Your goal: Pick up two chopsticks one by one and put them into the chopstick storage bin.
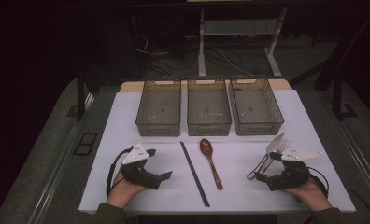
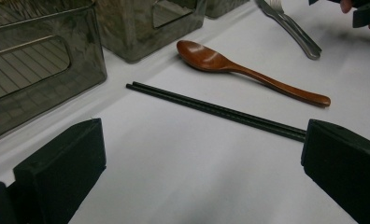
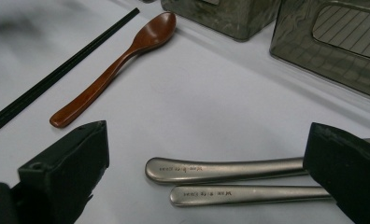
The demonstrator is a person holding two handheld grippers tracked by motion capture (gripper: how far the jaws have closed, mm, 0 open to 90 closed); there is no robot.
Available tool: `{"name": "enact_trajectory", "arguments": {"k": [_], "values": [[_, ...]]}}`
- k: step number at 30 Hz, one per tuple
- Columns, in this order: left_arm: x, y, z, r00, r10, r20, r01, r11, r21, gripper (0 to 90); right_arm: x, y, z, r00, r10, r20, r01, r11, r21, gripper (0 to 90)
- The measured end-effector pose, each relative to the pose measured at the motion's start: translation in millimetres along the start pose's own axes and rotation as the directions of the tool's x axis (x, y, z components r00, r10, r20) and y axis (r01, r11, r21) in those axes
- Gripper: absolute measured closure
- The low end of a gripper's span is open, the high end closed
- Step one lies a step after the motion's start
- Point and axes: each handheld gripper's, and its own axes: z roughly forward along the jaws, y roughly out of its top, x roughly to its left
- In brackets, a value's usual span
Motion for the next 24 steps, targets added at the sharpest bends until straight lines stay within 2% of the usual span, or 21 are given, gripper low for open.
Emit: {"name": "enact_trajectory", "arguments": {"k": [16,24], "values": [[-5.3,7.9,12.4,0.9999,-0.011,-0.013,0.011,0.9999,0.0,0.0,1.6,1.3,1.4,0.9999,-0.008,0.011,0.008,1.0,0.01,0.0],[-10.9,12.1,24.3,0.9998,-0.002,-0.018,0.003,0.9995,0.032,0.0,1.5,1.2,3.1,0.9999,-0.011,0.012,0.011,1.0,0.019,0.0]]}}
